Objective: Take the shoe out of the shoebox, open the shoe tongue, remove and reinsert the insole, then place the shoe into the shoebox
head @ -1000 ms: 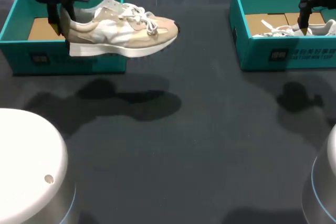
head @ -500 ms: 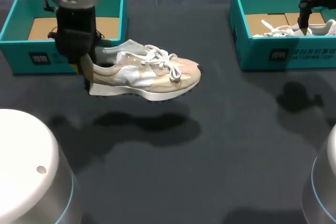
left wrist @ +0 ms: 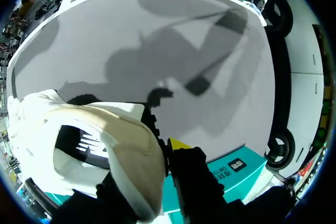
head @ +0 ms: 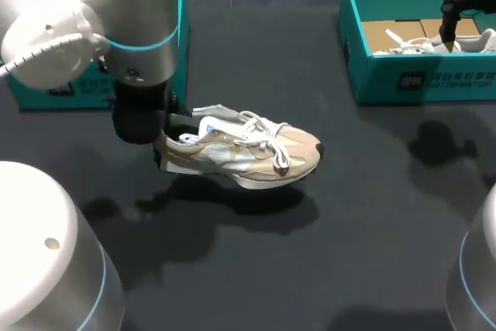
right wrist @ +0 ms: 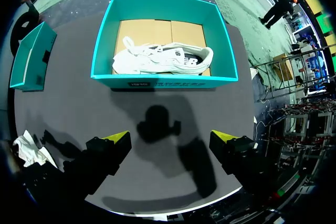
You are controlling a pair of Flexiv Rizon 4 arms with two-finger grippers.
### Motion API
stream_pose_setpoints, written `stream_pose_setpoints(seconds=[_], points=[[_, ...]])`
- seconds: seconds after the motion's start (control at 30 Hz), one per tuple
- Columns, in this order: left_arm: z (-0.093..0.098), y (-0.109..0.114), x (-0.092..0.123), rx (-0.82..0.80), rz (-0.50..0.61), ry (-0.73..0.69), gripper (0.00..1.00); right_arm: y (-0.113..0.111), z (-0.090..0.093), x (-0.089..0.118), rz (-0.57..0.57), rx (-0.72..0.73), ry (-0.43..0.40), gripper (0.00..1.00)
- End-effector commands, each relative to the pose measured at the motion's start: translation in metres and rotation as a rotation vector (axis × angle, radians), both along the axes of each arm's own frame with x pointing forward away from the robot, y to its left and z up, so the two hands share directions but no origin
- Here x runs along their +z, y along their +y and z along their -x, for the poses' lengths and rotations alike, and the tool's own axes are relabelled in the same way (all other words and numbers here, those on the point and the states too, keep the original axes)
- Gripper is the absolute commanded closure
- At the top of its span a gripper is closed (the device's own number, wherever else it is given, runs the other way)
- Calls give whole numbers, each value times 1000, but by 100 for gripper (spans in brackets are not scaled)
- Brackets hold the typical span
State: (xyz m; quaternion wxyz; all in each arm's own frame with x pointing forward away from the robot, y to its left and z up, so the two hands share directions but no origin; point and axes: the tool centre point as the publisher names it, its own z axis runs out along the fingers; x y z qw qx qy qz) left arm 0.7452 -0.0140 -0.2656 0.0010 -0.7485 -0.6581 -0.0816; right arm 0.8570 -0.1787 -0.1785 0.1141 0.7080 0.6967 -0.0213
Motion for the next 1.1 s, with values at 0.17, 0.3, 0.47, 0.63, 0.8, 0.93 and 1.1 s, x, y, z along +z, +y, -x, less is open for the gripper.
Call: stream_pose_setpoints(seconds=[0.17, 0.3, 0.47, 0.63, 0.8, 0.93, 1.1], points=[[9, -25, -31, -3, -12, -16, 100, 0, 0, 0, 1, -1, -1, 0], [13, -39, -41, 2, -28, 42, 100, 0, 0, 0, 1, -1, -1, 0], [20, -54, -53, 9, -43, 76, 100, 0, 0, 0, 1, -1, -1, 0], [25, -66, -66, 28, -59, 86, 100, 0, 0, 0, 1, -1, -1, 0], [28, -72, -81, 47, -66, 78, 100, 0, 0, 0, 1, -1, -1, 0], [29, -78, -94, 48, -66, 64, 100, 0, 0, 0, 1, -1, -1, 0], [32, -83, -114, 53, -65, 63, 100, 0, 0, 0, 1, -1, -1, 0]])
